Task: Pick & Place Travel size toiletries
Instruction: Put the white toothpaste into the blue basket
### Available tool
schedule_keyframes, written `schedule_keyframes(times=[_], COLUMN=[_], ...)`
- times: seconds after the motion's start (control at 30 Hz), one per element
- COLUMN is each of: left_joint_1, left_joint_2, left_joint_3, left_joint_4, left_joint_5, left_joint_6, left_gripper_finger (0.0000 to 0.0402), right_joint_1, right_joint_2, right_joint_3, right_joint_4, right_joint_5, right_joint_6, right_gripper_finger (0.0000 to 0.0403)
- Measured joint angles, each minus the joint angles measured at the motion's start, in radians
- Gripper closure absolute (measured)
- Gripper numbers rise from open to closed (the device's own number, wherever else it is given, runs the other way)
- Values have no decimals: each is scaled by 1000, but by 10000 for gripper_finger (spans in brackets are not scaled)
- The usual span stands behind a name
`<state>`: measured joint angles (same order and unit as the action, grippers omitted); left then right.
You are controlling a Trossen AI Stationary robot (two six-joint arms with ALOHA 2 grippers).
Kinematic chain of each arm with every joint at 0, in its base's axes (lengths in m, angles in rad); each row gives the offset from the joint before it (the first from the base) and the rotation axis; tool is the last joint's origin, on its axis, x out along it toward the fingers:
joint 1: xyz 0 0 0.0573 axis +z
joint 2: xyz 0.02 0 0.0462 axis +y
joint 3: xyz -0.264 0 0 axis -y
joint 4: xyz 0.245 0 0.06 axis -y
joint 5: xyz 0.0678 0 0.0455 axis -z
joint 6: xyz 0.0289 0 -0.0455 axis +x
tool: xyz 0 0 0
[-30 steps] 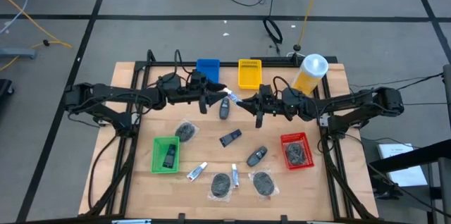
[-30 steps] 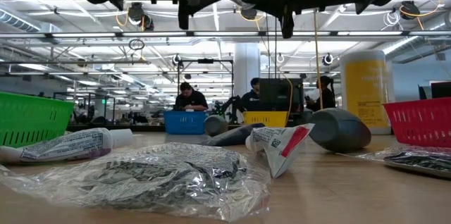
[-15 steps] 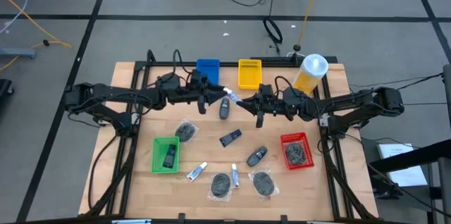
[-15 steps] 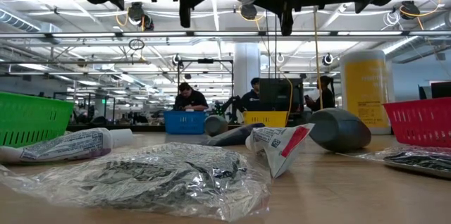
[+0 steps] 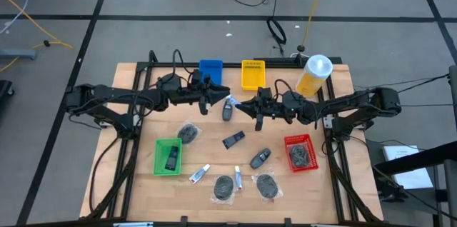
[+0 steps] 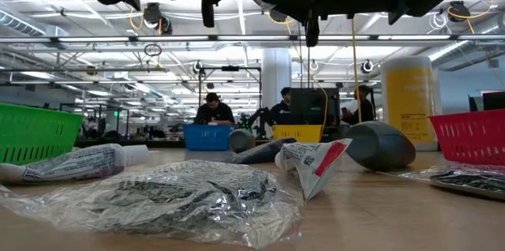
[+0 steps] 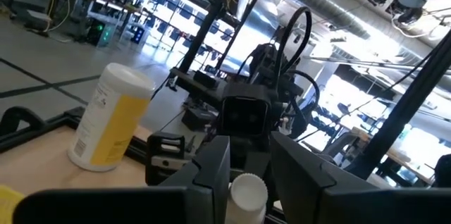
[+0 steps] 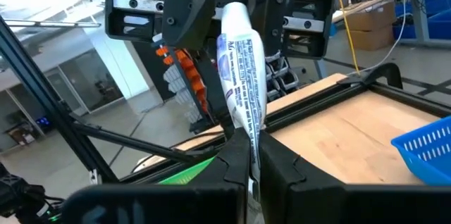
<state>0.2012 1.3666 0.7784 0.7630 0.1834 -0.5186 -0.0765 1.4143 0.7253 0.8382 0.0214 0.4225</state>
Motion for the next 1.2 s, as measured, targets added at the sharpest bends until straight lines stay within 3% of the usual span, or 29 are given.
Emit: schedule_keyframes(times=[0.47,0.67,0.97,1.07,1.2], left_joint_1=[3,4,4,7,30], left_joint_2=[0,0,0,0,0], left_joint_3=[0,0,0,0,0], left_joint_4=[-6,-6,-6,-5,-21], left_joint_5=[27,22,23,27,37], left_joint_6=[24,33,44,49,73], left_gripper_finger=[307,360,344,340,359], right_joint_1=[0,0,0,0,-2], right_joint_2=[0,-1,-1,-1,-1], right_joint_3=[0,0,0,0,0], right_joint_4=[34,34,33,32,16], right_joint_5=[4,4,4,4,15], right_joint_6=[2,1,-22,-23,-14], right_gripper_finger=[399,399,398,382,324])
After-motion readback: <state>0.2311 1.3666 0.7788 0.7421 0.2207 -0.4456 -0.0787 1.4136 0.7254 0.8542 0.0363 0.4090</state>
